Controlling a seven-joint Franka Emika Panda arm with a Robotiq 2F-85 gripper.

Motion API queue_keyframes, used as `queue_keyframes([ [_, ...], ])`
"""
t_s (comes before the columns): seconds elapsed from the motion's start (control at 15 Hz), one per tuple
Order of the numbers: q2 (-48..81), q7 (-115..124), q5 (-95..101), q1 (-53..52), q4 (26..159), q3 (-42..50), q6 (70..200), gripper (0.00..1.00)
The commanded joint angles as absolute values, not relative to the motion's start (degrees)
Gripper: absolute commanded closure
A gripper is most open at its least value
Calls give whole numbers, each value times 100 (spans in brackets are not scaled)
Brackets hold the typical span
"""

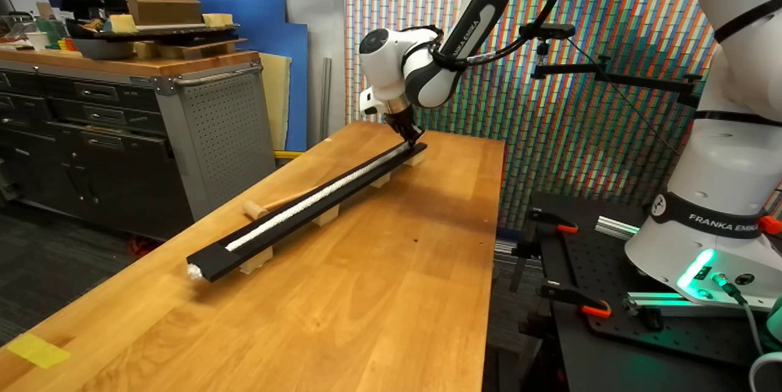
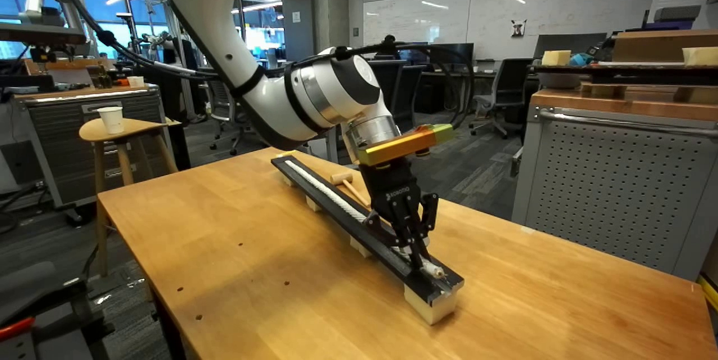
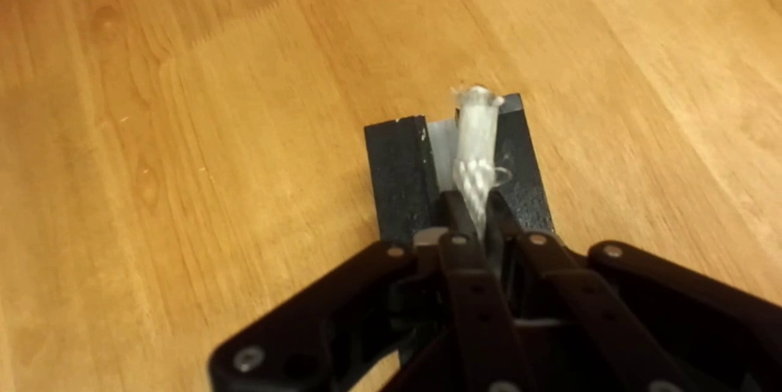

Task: Align the rope with the black object.

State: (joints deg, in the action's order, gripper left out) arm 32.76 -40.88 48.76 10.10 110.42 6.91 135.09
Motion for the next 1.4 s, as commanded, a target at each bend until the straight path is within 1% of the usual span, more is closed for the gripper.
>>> queue_keyframes([
  [0.0, 3264, -3880, 5015, 972, 11030, 729, 13465, 97],
  [0.4, 3252, -3752, 5012, 889, 10973, 706, 13363, 97],
  [0.47, 3272, -3890, 4894, 989, 11016, 643, 13465, 89],
  [1.33, 3272, -3857, 4895, 983, 11015, 642, 13456, 89],
])
